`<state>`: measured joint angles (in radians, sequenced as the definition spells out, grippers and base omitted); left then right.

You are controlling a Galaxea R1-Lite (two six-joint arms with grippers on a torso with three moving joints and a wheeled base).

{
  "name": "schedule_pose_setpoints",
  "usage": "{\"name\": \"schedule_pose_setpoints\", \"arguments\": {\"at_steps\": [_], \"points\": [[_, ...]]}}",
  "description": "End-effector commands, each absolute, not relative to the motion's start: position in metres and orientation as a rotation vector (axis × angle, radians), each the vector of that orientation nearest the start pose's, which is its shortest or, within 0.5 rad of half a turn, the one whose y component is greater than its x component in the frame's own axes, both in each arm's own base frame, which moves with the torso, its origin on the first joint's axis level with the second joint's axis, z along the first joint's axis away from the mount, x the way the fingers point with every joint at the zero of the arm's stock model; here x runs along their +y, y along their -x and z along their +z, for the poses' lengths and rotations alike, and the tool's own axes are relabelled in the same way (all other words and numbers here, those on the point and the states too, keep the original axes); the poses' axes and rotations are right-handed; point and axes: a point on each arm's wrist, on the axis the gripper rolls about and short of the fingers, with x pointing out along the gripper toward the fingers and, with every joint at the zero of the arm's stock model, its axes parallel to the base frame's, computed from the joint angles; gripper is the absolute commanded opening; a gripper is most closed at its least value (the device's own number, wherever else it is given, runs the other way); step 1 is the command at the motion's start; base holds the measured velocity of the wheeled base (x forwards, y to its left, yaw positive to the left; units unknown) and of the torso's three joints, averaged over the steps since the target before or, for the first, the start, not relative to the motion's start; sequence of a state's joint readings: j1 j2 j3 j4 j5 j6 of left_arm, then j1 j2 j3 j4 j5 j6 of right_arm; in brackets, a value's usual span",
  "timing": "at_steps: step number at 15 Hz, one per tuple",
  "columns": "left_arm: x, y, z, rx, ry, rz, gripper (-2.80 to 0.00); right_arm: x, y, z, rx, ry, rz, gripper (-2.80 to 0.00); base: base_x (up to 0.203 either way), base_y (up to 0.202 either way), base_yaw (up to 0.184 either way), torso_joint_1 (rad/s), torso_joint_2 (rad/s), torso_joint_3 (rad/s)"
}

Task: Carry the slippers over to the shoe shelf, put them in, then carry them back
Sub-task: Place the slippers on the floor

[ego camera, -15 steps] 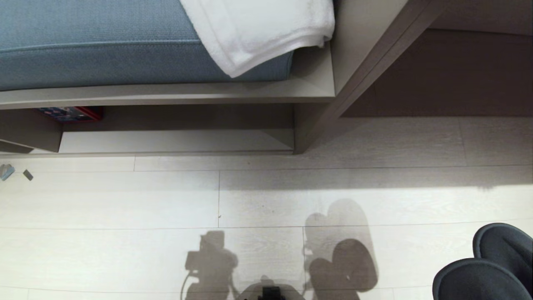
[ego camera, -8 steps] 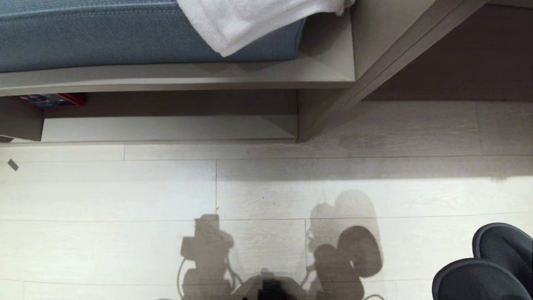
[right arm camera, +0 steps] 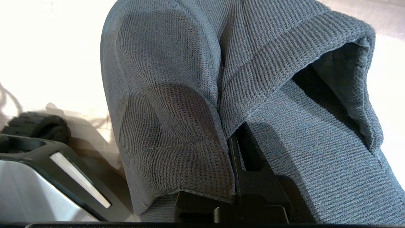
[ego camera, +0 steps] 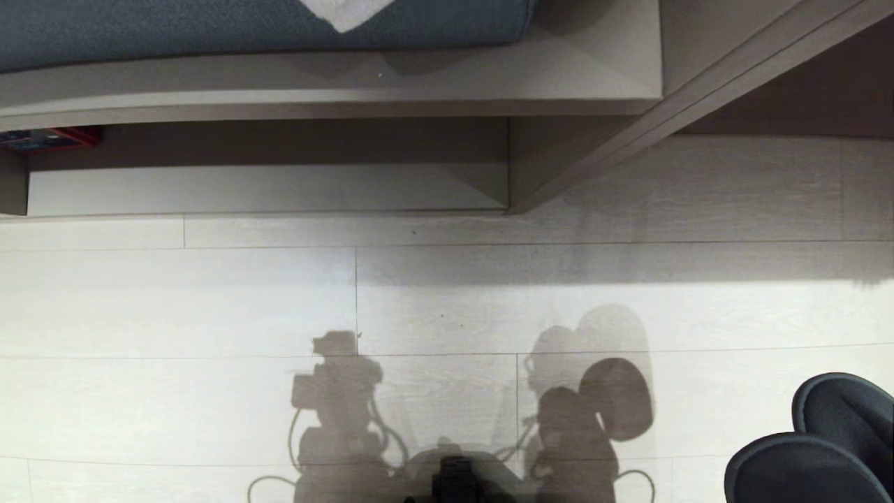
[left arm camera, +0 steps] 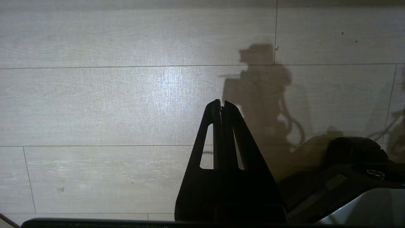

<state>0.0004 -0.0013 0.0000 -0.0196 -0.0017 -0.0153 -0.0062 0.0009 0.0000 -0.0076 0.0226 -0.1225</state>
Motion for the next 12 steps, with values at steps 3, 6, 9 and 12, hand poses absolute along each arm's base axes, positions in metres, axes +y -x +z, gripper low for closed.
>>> {"name": "schedule_pose_setpoints", "arguments": {"at_steps": [3,6,9,12], "points": [[0.0,0.022,0.075,-0.012,0.017,0.0,-2.8,0.001,0.023,0.076,-0.007,0.124,0.016,-2.8,0.0,0.0,0.0,0.004,0.0,-0.196],[0.0,0.022,0.075,-0.012,0.018,-0.001,-2.8,0.001,0.023,0.076,-0.009,0.113,0.018,-2.8,0.0,0.0,0.0,0.006,0.0,-0.196],[0.0,0.022,0.075,-0.012,0.014,0.0,-2.8,0.001,0.026,0.088,-0.06,0.083,0.028,-2.8,0.0,0.0,0.0,-0.001,0.0,-0.11],[0.0,0.022,0.075,-0.012,0.015,-0.001,-2.8,0.002,0.028,0.117,-0.071,0.083,0.052,-2.8,0.0,0.0,0.0,0.002,0.0,-0.013]]}}
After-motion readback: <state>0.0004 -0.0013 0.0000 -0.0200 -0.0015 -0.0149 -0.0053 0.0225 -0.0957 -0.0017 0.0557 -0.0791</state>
